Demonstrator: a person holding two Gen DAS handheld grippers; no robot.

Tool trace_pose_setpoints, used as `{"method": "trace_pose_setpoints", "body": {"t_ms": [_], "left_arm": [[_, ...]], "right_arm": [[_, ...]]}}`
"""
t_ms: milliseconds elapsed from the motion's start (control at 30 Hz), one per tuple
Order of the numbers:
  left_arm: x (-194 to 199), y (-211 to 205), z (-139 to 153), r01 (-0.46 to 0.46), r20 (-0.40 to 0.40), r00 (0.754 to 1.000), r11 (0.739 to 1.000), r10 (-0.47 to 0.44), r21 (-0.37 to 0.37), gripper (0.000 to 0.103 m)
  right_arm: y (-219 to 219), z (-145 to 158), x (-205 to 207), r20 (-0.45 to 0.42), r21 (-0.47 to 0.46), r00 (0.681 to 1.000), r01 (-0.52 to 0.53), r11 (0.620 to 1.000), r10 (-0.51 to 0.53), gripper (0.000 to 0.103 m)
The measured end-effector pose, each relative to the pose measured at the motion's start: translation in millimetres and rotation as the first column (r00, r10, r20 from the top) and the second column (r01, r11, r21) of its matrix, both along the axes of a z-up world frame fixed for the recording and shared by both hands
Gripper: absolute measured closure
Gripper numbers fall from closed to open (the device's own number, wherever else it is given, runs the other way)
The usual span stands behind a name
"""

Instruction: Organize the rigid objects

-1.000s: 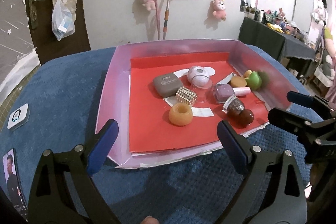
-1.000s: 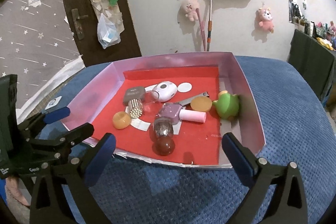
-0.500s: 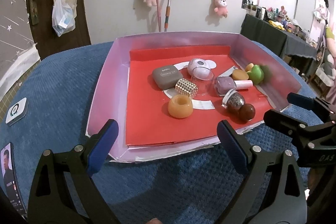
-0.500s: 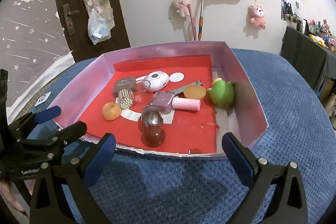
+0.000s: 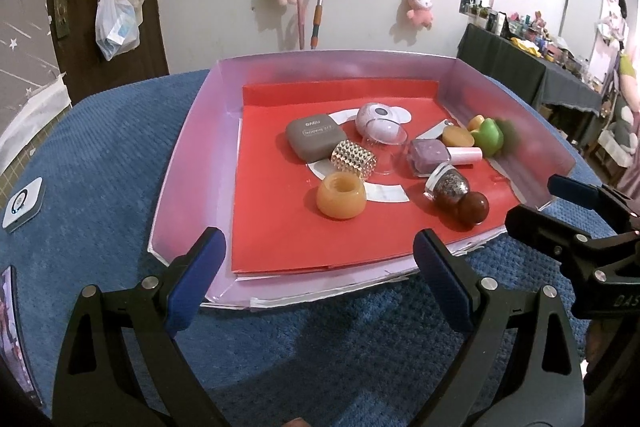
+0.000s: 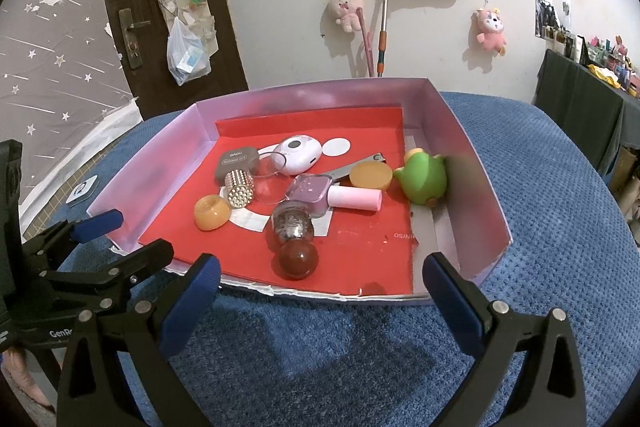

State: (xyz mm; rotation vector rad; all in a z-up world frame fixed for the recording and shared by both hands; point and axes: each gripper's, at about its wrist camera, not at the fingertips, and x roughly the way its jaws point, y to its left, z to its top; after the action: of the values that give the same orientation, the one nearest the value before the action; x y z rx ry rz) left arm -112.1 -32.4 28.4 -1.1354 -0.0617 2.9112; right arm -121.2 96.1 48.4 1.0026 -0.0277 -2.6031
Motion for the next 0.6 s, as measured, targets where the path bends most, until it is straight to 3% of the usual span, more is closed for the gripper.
{"method": "trace_pose_setpoints", "body": {"t_ms": [600], "left_arm": [[11,1,7,0.023,-0.014,1.0,0.999,-0.022,0.023,0.007]], "right_arm": [[2,9,8,-0.014,-0.02,1.0,-0.013,1.0,0.013,0.0]]}}
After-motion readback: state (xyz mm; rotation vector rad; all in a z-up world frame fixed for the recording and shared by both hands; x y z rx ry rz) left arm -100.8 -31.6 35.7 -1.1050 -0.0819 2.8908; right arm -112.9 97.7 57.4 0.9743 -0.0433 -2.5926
